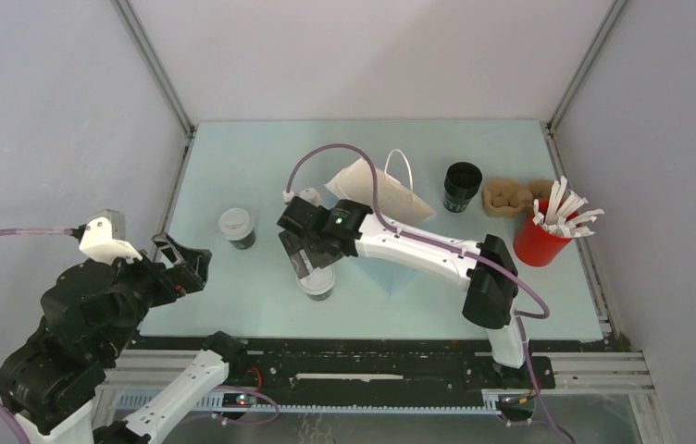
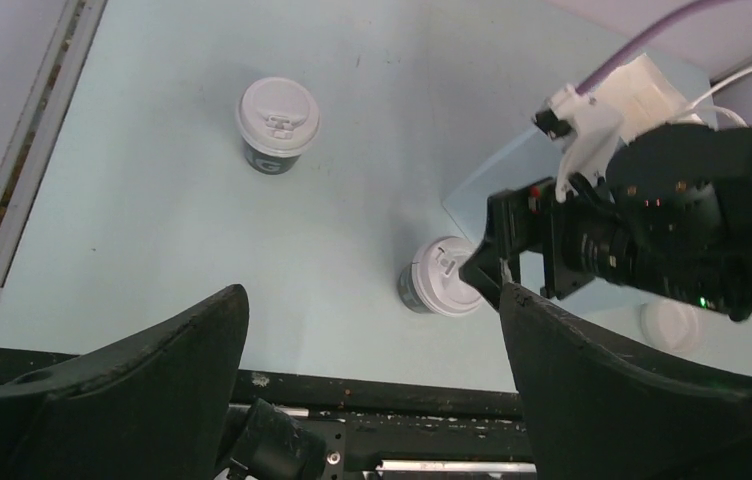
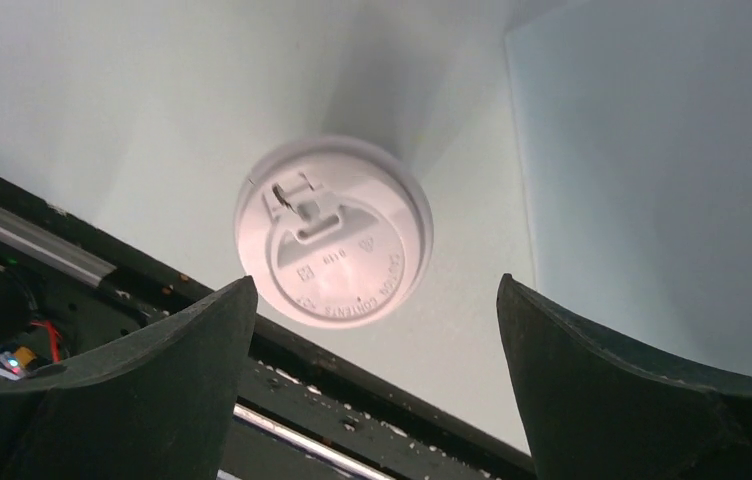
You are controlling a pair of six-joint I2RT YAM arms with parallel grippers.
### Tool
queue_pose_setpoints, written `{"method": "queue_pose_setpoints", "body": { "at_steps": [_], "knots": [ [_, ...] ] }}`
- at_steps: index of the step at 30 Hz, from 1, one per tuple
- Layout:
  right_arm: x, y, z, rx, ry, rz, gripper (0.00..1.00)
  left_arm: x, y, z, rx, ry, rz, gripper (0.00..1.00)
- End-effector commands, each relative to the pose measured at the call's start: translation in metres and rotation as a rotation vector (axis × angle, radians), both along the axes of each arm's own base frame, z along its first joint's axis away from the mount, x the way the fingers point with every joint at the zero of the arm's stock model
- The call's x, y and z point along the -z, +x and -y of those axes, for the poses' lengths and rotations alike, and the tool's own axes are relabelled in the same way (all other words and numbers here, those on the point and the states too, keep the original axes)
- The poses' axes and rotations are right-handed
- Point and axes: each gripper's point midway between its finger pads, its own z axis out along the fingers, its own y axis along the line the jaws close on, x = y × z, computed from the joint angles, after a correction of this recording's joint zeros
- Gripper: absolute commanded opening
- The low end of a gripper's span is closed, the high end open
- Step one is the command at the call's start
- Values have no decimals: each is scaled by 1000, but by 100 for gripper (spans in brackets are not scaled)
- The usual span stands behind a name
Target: Pack the takeout coffee
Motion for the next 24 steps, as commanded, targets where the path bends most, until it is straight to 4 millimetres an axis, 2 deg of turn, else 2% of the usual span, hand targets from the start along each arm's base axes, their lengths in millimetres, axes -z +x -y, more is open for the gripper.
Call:
{"method": "queue_pose_setpoints", "body": {
  "at_steps": [1, 7, 24],
  "knots": [
    [-16, 6, -26, -69, 77, 9, 98, 3, 1, 9, 58, 16, -12, 100],
    [-2, 1, -36, -100, 67, -39, 98, 4, 3, 14, 83, 15, -15, 100],
    [23, 4, -30, -99, -26, -27, 98, 11, -1, 14, 98, 23, -30, 100]
  ]
}}
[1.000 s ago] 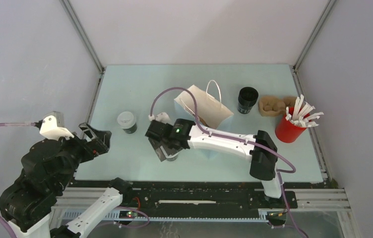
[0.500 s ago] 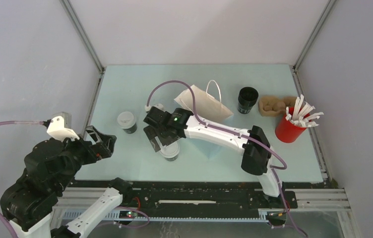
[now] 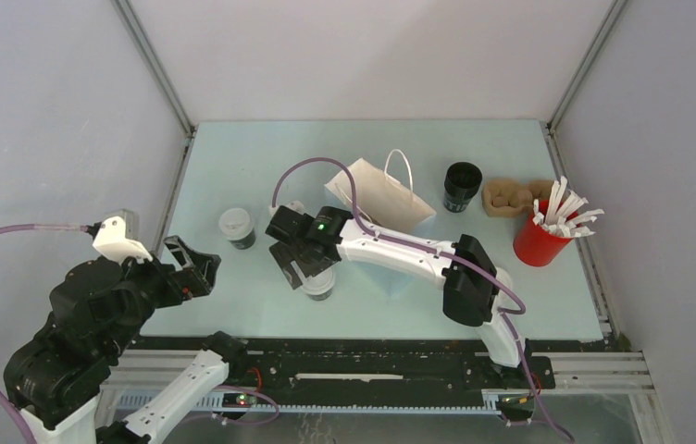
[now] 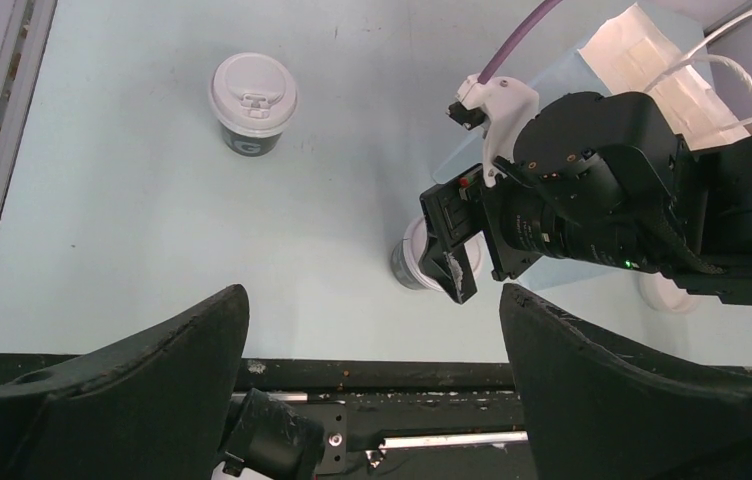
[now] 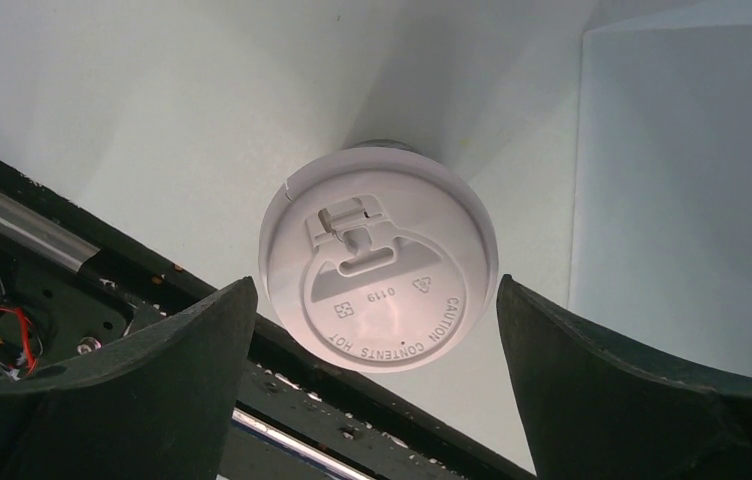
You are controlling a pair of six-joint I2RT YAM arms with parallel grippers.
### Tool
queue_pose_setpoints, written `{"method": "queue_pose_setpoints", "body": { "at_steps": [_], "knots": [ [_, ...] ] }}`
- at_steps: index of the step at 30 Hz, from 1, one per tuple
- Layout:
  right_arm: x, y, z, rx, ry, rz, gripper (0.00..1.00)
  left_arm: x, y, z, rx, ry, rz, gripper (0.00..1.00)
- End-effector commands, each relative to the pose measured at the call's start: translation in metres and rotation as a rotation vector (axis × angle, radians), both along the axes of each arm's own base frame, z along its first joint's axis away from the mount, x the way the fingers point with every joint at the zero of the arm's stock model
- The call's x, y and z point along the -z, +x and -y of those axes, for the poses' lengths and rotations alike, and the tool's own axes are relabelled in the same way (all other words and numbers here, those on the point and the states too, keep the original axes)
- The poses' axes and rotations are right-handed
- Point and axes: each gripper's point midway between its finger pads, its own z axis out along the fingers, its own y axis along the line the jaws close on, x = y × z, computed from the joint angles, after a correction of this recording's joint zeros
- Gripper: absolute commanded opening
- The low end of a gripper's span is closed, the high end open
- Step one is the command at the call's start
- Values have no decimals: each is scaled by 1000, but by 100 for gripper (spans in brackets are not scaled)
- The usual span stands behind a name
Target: Pack the takeout coffee
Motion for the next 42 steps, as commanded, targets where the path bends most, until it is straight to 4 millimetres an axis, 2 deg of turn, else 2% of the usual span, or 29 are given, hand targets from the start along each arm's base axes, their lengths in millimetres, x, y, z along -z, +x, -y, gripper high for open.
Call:
{"method": "queue_pose_setpoints", "body": {
  "at_steps": [1, 15, 25, 32, 34, 38, 40, 42],
  "knots": [
    [-6, 7, -8, -3, 21, 28, 97, 0, 0, 0, 10, 12, 9, 100],
    [3, 8, -5, 9, 12, 4, 90, 2, 2, 2, 21, 24, 1, 100],
    [3, 4, 1, 5, -19, 11, 92, 5, 2, 2, 23, 30, -8, 100],
    [5, 2, 1, 2, -22, 6, 88, 8, 2, 3, 26, 29, -13, 100],
    [5, 2, 0, -1, -19, 5, 84, 8, 1, 2, 27, 30, -15, 100],
    [-4, 0, -3, -14, -3, 21, 81, 8, 0, 1, 24, 30, -14, 100],
    [-16, -1, -4, -20, 11, 31, 79, 8, -1, 0, 21, 32, -13, 100],
    [-36, -7, -6, -45, 31, 56, 77, 6, -1, -2, 12, 34, -9, 100]
  ]
}}
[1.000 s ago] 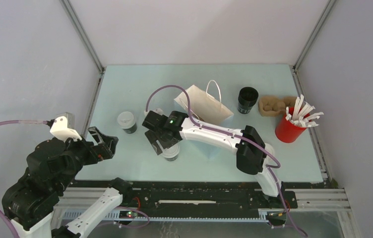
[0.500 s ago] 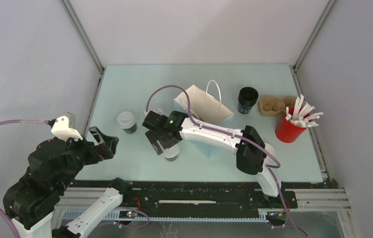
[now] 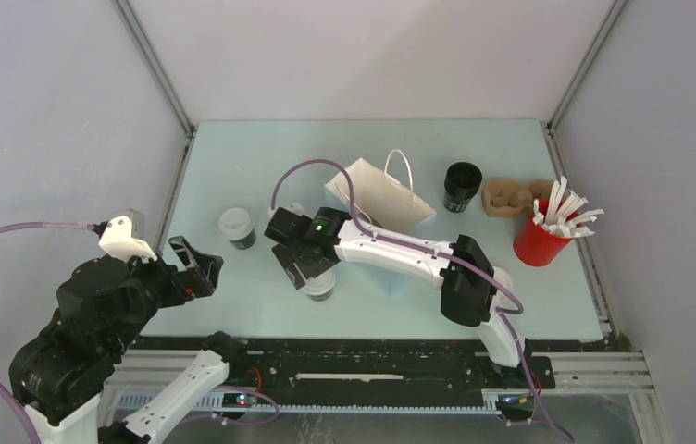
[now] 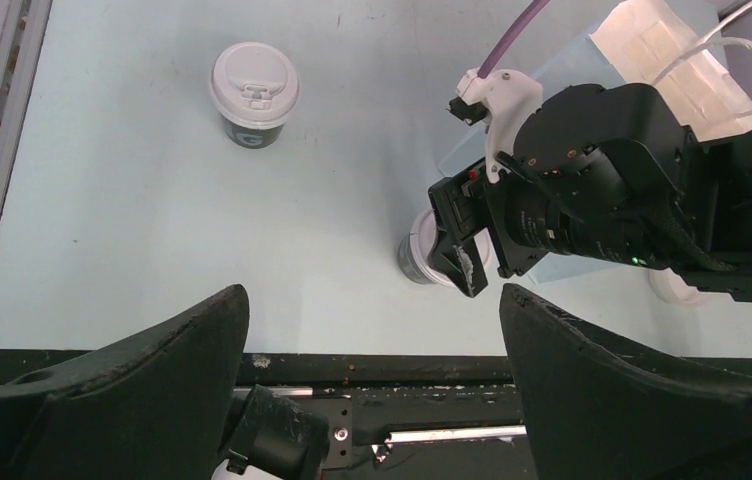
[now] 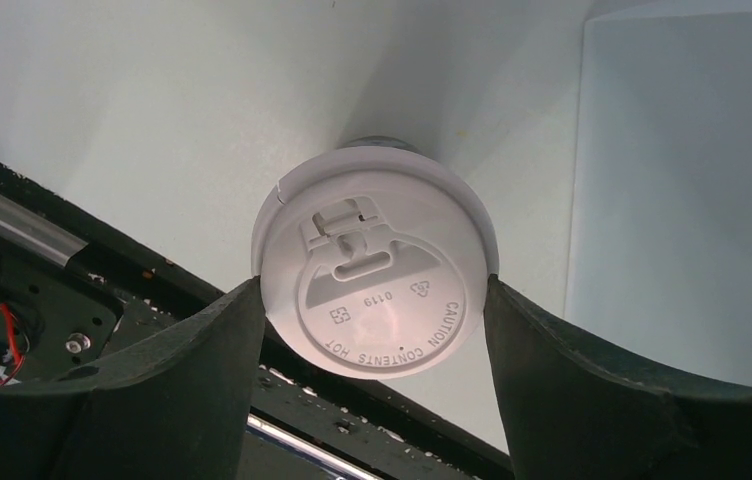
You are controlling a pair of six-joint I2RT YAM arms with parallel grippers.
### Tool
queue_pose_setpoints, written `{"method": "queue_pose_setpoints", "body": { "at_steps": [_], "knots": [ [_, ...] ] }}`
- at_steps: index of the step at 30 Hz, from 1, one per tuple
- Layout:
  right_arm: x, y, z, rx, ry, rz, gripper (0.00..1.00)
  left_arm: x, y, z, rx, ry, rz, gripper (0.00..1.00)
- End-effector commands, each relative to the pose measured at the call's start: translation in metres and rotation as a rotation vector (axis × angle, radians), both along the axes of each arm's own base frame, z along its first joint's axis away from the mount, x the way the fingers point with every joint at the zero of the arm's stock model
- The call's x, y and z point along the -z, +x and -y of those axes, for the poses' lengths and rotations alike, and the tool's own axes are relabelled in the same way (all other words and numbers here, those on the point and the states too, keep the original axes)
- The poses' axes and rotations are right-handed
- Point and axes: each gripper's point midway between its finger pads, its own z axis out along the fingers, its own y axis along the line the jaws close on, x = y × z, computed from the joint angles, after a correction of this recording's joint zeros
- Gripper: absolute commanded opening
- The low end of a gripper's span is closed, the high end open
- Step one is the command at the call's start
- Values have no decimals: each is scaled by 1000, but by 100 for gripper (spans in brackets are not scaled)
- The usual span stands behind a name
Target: Pack the takeout coffee
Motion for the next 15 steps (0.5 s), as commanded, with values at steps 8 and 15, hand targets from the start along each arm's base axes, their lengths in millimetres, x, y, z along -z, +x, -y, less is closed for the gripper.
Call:
{"method": "queue_pose_setpoints", "body": {
  "at_steps": [8, 15],
  "knots": [
    [-207, -56, 0, -209, 357, 180, 66, -33, 5, -5, -50, -32, 59, 100],
    [-347, -51, 103, -77, 691, 322, 62, -76, 57, 54, 89, -169, 100, 100]
  ]
}}
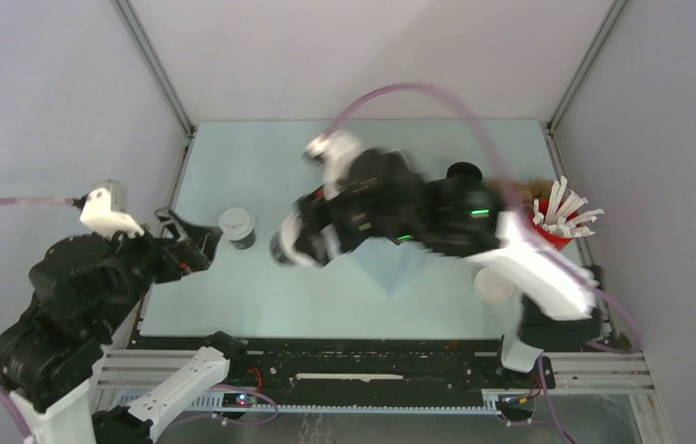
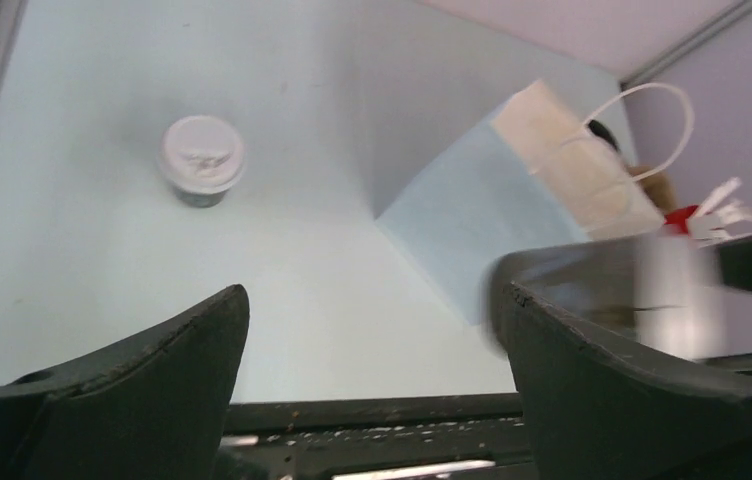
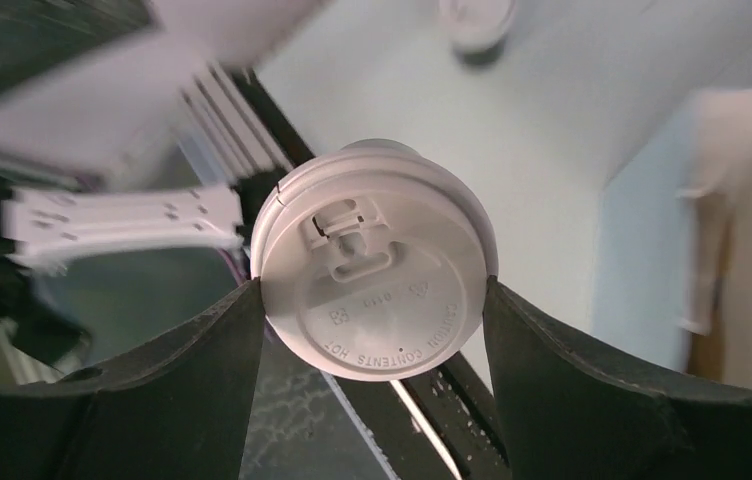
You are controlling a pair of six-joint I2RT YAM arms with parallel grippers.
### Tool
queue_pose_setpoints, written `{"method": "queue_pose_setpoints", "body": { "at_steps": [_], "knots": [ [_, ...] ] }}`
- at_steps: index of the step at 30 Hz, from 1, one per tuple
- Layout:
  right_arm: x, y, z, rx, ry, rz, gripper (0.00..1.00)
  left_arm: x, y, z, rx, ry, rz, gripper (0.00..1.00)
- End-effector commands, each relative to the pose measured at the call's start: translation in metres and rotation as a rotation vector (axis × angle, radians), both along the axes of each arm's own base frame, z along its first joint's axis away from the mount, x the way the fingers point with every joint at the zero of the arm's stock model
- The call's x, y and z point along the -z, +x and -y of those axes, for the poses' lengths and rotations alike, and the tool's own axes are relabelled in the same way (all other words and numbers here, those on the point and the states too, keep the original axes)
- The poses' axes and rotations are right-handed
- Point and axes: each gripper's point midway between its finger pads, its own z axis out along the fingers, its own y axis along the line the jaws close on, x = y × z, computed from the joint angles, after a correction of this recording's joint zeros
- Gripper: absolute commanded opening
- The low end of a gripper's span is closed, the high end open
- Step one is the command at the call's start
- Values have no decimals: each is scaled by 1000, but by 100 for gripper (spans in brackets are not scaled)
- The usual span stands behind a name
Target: Pack the takeout coffee
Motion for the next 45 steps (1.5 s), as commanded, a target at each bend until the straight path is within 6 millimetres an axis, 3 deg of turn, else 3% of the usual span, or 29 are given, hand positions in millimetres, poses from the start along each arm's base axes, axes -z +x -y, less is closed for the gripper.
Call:
{"method": "queue_pose_setpoints", "body": {
  "at_steps": [1, 4, 7, 12, 14, 22, 25, 32, 37, 43, 45],
  "knots": [
    [-91, 25, 104, 161, 214, 71, 61, -26, 58, 58, 133, -98, 11, 100],
    [-96, 59, 152, 290, 224, 96, 60, -30, 99, 101, 260, -109, -7, 100],
    [-100, 83, 187, 373, 243, 100, 59, -28, 144, 138, 381, -63, -21, 98],
    [-100, 98, 210, 396, 252, 65, 59, -13, 209, 175, 452, 50, -47, 94],
    [-95, 99, 211, 389, 236, 49, 59, 6, 226, 191, 486, 109, -80, 92],
    [-72, 102, 213, 361, 158, 20, 59, 78, 243, 227, 575, 252, -230, 73],
    [-66, 103, 210, 316, 122, 25, 56, 94, 250, 229, 548, 313, -266, 58],
    [-45, 109, 212, 278, 22, 33, 51, 106, 258, 240, 541, 346, -280, 34],
    [-35, 109, 202, 250, -28, 35, 47, 109, 259, 247, 557, 361, -280, 20],
    [-17, 106, 188, 227, -103, 38, 45, 93, 253, 245, 545, 389, -229, 1],
    [-11, 103, 185, 217, -131, 44, 43, 79, 247, 245, 535, 386, -192, 0]
  ]
}}
